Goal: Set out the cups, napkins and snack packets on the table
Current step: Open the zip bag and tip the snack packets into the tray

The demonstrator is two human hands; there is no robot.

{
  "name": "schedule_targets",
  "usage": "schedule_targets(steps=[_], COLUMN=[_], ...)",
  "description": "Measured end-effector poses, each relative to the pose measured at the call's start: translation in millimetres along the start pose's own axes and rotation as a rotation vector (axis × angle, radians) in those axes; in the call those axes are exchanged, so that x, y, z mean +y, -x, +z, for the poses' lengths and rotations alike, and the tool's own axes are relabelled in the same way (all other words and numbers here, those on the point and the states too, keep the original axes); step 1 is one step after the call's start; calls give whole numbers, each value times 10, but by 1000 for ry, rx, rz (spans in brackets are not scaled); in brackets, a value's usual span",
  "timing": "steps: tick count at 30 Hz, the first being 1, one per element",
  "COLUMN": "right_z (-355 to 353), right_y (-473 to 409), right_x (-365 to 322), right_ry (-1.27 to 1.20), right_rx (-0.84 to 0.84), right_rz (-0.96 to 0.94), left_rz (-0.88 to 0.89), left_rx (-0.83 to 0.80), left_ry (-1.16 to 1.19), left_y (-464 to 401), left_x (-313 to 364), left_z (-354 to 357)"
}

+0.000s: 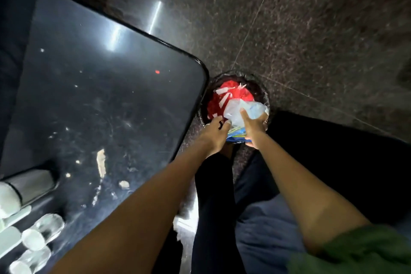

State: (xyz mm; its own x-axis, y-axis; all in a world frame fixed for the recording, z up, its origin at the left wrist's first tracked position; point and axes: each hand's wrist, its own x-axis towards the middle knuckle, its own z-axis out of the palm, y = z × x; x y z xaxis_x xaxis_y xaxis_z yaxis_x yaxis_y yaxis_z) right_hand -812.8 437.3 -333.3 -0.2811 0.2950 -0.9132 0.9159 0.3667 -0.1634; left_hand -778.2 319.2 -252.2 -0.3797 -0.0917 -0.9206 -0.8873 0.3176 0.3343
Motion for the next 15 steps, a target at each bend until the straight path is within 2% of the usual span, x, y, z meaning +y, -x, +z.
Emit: schedule_targets(steps=[2,5,10,15], right_z=[16,16,-33,-68], right_y=[-112,-155,41,618], right_x=[33,65,102,85], right_ry=[-18,-41,190,410], right_rx=[-42,-55,111,117], right_rz=[66,55,-122,-369], left_rz=[-7,-8,-18,71], left_rx=[-7,-19,6,77], left_ry=[-14,-40,-46,-134], left_y=[-116,-168,4,410], left_x=[-47,-141,-217,-187], left_z=[31,62,20,-174])
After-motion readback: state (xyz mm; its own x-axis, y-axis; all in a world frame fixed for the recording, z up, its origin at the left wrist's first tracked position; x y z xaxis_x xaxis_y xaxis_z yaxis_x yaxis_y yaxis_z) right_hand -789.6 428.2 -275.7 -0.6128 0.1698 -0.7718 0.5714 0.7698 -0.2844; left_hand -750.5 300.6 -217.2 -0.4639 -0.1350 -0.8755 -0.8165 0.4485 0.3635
